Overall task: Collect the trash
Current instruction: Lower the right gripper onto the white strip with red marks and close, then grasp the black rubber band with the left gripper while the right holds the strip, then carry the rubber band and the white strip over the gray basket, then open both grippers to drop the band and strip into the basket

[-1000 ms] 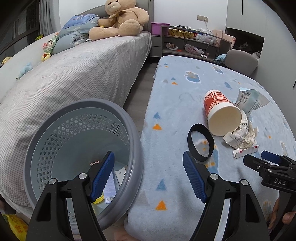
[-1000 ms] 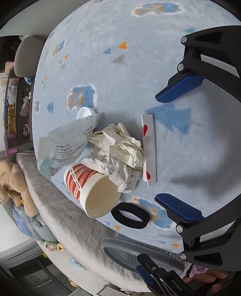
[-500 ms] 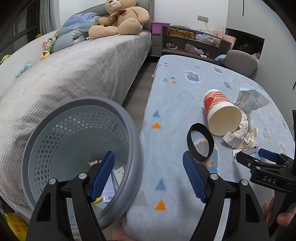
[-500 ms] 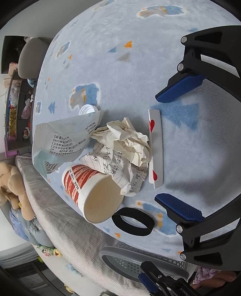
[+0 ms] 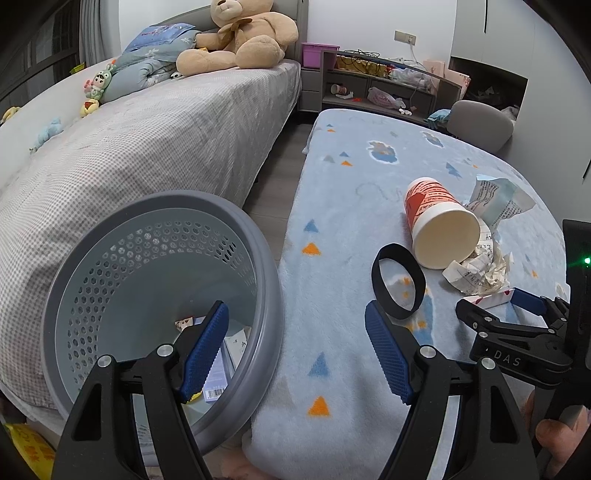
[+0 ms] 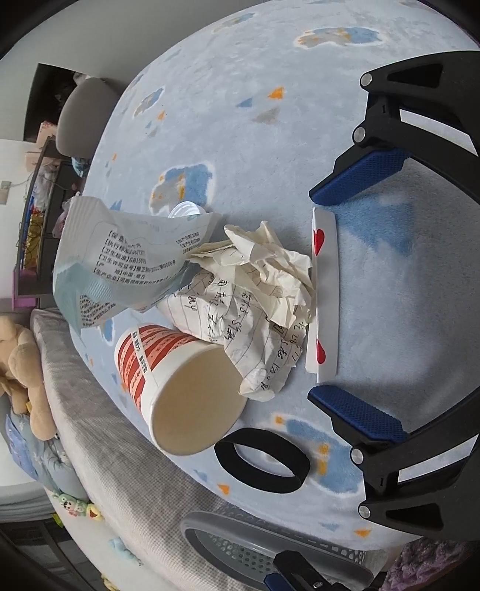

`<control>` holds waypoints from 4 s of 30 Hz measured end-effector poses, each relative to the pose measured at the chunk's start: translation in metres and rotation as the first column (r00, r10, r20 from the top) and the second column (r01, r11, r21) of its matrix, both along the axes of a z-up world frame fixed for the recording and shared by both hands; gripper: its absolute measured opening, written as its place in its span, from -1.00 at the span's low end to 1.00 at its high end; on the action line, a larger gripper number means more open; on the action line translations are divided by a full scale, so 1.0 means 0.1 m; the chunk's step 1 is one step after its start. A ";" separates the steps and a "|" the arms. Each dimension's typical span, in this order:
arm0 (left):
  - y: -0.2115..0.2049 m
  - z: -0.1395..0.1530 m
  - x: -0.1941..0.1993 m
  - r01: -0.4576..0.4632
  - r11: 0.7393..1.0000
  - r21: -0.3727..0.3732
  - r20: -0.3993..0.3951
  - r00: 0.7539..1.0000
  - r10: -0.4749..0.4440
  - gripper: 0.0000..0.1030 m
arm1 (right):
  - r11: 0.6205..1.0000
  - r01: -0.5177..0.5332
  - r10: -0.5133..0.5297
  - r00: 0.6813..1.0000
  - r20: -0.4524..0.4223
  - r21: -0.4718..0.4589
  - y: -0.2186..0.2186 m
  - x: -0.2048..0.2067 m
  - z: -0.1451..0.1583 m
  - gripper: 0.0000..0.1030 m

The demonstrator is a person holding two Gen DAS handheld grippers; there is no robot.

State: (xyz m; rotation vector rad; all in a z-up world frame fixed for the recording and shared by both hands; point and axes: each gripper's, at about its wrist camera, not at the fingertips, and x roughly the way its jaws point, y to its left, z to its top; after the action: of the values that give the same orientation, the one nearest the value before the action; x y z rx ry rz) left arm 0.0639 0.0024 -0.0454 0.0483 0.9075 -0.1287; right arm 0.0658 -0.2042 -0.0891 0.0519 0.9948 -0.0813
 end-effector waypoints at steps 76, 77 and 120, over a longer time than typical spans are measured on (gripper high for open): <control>1.03 0.42 -0.01 -0.126 0.992 0.010 0.021 0.992 0.126 -0.82 | 0.925 -0.359 0.333 0.924 0.186 0.125 1.20 -0.13 0.85 0.65; 1.10 0.43 0.00 -0.139 0.990 0.008 0.024 0.990 0.138 -0.82 | 0.921 -0.369 0.344 0.920 0.189 0.122 1.26 -0.11 0.87 0.65; 1.87 0.23 0.16 -0.268 0.963 -0.012 0.012 0.963 0.268 0.12 | 0.843 -0.519 0.500 0.853 0.148 0.144 2.26 0.51 0.67 0.83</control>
State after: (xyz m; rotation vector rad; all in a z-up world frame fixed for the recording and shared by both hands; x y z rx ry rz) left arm 0.0800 0.1894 -0.0224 -0.0834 0.8920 0.1193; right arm 0.1172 0.0222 -0.0217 -0.0468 0.8795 0.5013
